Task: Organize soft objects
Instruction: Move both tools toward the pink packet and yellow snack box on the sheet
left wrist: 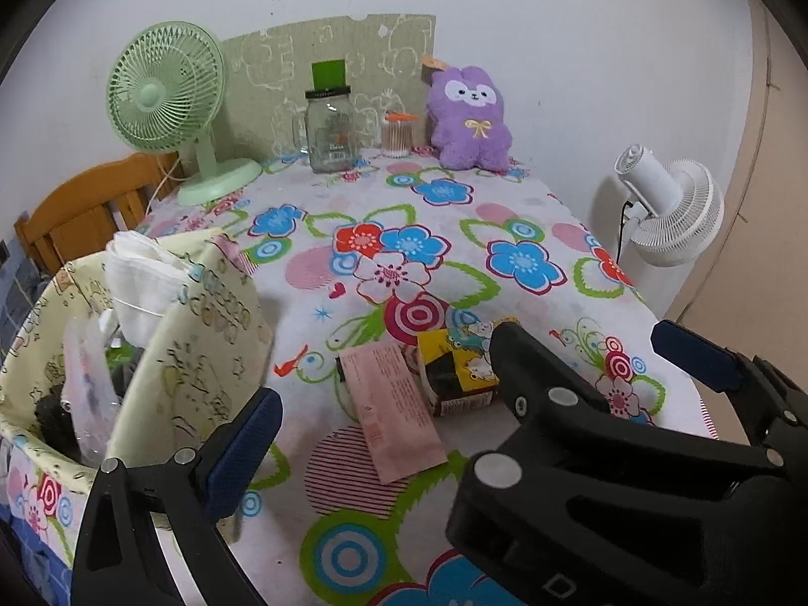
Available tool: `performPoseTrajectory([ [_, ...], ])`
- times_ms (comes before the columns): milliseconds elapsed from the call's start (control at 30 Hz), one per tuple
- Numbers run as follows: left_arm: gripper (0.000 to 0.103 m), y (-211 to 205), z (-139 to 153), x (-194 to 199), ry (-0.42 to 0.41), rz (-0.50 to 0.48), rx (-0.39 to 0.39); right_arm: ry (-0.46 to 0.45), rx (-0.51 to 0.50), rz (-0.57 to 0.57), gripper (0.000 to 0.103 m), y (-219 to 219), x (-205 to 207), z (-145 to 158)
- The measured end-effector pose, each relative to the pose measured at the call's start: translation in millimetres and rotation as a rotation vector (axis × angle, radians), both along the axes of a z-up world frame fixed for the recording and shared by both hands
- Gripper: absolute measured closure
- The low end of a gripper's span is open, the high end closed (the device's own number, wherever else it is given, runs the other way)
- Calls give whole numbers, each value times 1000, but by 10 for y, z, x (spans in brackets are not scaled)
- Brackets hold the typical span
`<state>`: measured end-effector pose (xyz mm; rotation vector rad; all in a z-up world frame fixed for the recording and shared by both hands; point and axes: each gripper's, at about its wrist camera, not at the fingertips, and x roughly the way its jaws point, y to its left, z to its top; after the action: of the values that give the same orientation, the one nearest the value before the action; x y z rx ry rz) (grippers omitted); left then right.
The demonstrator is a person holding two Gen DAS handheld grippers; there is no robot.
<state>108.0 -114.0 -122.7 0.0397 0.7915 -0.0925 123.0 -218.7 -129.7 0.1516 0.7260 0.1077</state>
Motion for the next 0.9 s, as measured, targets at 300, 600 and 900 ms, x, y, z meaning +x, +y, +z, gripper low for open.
performPoseTrajectory([
  [300, 12, 5, -212, 140, 50, 30, 4, 52, -7, -6, 3, -32, 135, -209],
  [600, 18, 30, -375, 286, 100, 41, -7, 103, 1, -7, 3, -44, 264, -368],
  [900, 44, 57, -469, 360, 138, 32, 0, 140, -11, 2, 3, -9, 361, -470],
])
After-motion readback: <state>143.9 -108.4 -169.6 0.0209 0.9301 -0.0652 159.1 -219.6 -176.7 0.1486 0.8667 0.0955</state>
